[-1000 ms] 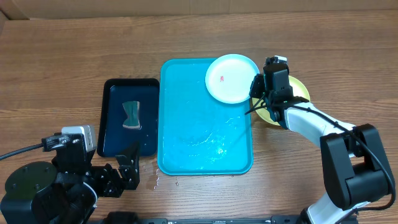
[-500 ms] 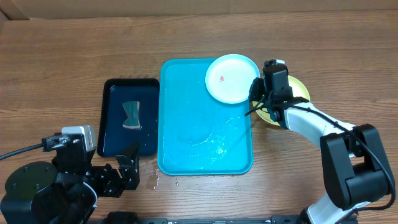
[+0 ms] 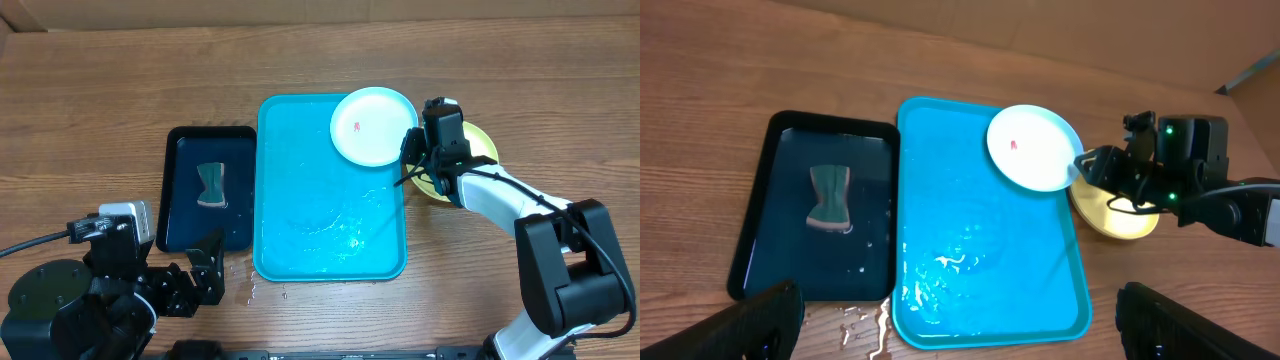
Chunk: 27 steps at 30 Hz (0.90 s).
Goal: Clean dirty plates on tray and stack at the side
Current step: 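Release the plate and grip the white plate rim with right gripper, then drag the white plate toward the blue tray center with right gripper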
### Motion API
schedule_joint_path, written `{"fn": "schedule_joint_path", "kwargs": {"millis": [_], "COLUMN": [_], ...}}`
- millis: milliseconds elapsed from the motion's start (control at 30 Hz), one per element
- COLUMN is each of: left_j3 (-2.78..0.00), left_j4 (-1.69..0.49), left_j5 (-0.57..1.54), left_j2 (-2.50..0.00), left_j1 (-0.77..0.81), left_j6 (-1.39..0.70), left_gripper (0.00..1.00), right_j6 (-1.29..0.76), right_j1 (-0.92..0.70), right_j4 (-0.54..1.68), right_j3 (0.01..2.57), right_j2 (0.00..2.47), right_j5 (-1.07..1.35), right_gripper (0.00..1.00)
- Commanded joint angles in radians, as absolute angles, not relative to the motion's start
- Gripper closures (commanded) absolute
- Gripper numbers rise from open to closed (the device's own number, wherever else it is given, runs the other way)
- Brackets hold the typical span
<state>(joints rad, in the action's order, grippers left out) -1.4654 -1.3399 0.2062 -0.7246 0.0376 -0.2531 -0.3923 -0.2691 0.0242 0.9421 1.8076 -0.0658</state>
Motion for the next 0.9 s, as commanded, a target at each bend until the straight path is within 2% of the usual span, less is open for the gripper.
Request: {"fn": "schedule_joint_path", "kwargs": {"millis": [0,300,433,733,867], "left_j3": [-1.475,-1.475,-1.475,-1.475,-1.475], "left_j4": [-1.339,-1.339,-1.339,-1.339,-1.339], "left_j5": [0.21,0.21,0.21,0.21,0.21], "left_j2": [-0.726,-0.726,-0.726,-0.726,-0.726], "left_j1": [0.038,0.038,0.038,0.038,0.038], "left_j6": [-0.251,-0.251,-0.251,-0.251,-0.251], "left_gripper": [0.0,0.0,0.0,0.0,0.0], "right_j6": [-0.397,-0.398,-0.427,-0.449,-0.545], "right_j1": [-0.269,-0.269,-0.269,-0.269,-0.27], "right_j4": [0.005,-0.005,-0.014,0.003,0.091], "right_j3": [0.942,0.942,0.944,0.949,0.949], "right_j2": [1.803,1.839,1.84,1.746,1.677], "right_j5": [-0.07,-0.069,-0.065,0.12,0.149], "right_gripper": [0.78,0.79,0.96,0.96,0.96]}}
